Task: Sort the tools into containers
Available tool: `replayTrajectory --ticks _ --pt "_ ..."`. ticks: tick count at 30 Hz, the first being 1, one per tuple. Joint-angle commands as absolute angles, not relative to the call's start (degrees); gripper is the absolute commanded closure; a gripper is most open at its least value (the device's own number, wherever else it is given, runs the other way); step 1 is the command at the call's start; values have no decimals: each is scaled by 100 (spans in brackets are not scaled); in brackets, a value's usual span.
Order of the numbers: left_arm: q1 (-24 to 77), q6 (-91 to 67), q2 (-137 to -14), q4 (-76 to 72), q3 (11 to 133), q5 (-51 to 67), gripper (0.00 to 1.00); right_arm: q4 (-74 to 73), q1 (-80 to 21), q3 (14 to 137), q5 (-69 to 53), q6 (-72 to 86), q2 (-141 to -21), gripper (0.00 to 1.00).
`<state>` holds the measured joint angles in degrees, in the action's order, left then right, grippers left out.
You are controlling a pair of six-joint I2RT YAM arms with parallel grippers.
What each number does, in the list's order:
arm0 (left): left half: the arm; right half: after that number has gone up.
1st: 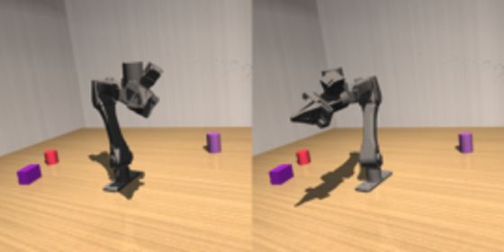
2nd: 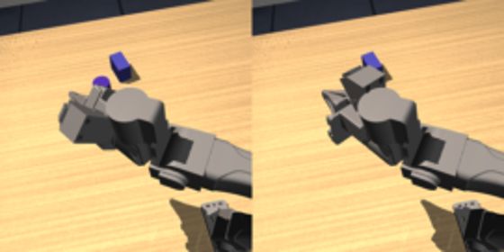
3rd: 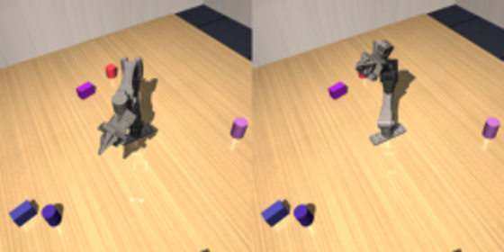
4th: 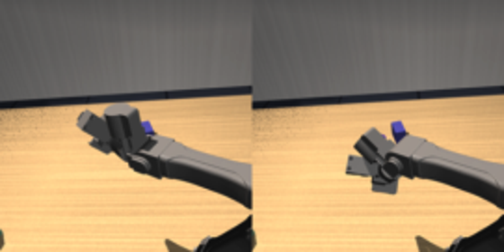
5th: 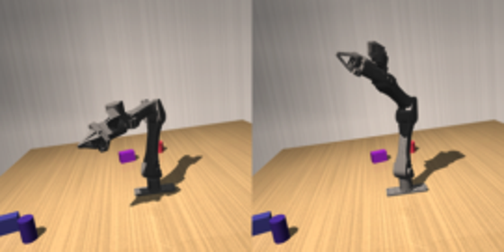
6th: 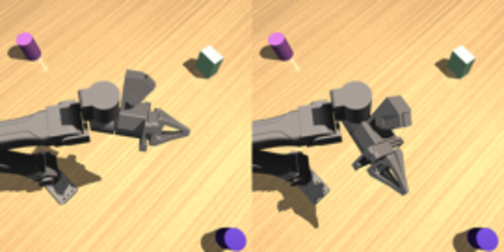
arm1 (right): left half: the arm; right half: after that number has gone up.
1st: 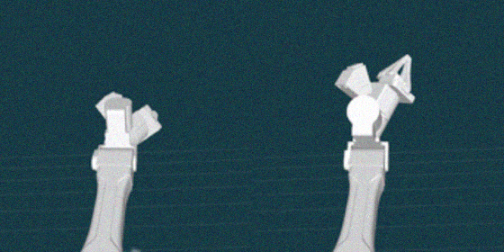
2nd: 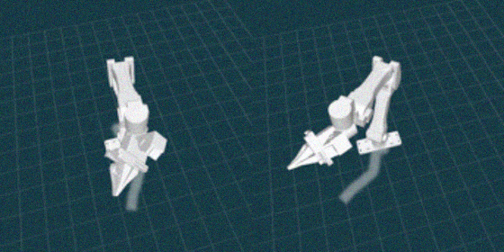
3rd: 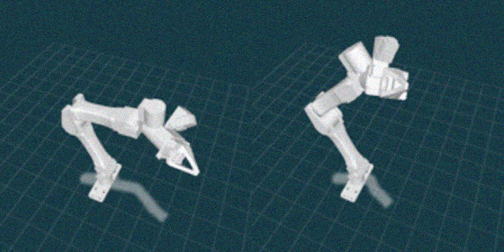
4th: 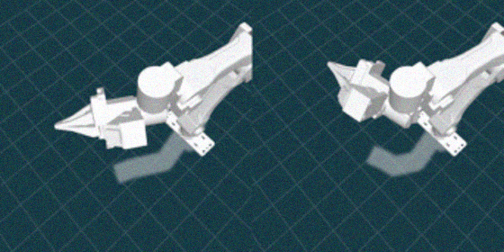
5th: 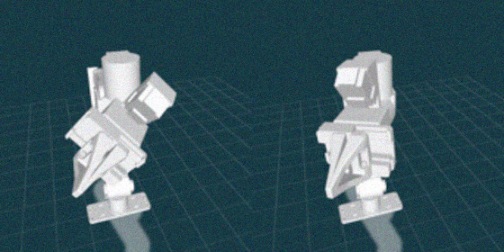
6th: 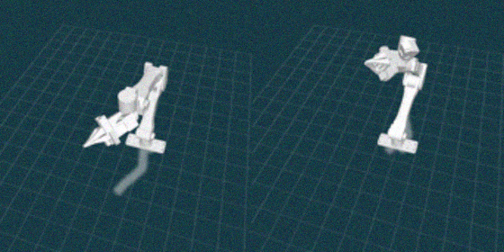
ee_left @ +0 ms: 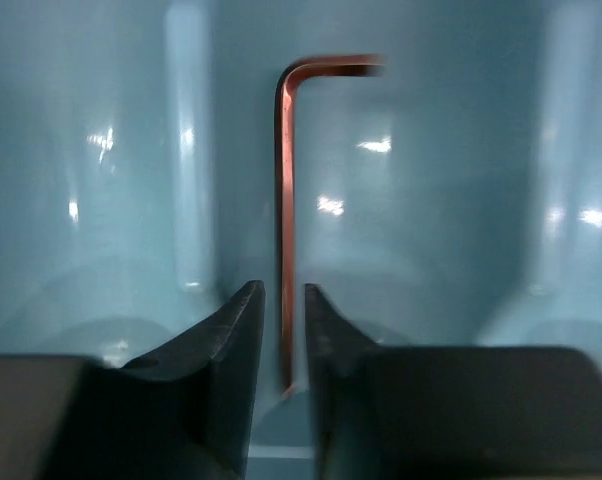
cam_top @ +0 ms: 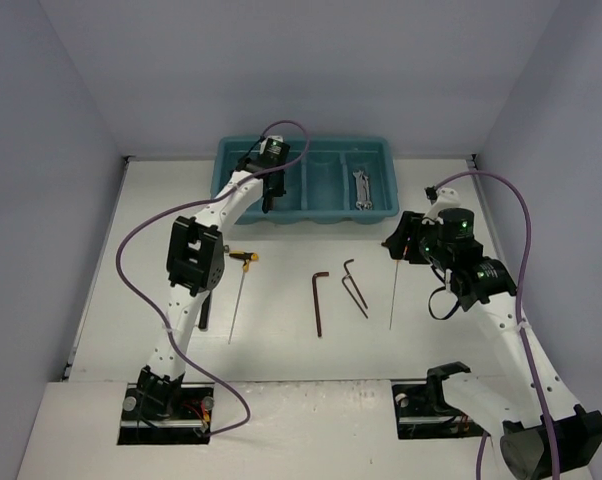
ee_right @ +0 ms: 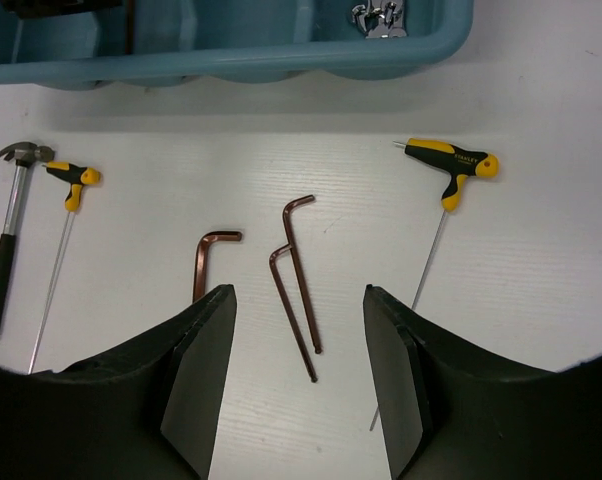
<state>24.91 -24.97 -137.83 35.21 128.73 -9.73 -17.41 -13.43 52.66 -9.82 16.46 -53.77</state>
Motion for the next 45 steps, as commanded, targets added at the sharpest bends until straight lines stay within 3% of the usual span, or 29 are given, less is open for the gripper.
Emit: replayTrajectory --ticks 1,4,8,18,23,31,39,42,45 --pt "2470 -2311 -13071 2934 13066 -828 68 -1583 -1336 5249 -1053 1643 -5317 47" --pt "2478 -2277 -12798 2927 12755 -686 56 -1617 -1336 5273 -1020 1644 -5317 45" --pt "2592 -2380 -12032 2967 12173 -639 47 -1656 -1336 5365 -992 1607 -5325 43" --pt "4052 -4064 -9831 3273 9333 -853 47 -1848 -1328 5463 -966 1652 -5180 43" --pt "5083 -5154 -9715 3322 8423 -1119 47 -1932 -1328 5321 -948 1677 -5012 43" --pt "5798 -6230 -10611 3340 8405 -1249 47 -1999 -1349 5155 -1104 1670 -4801 42" --pt "5827 -6649 -11180 3407 8172 -1267 56 -2061 -1554 5140 -1066 1655 -4670 42" --pt "5820 -6697 -11341 3493 8141 -1283 66 -2092 -1630 5142 -1014 1631 -4634 42" --pt "5827 -6672 -11365 3582 8207 -1333 86 -2101 -1694 5142 -961 1601 -4632 42"
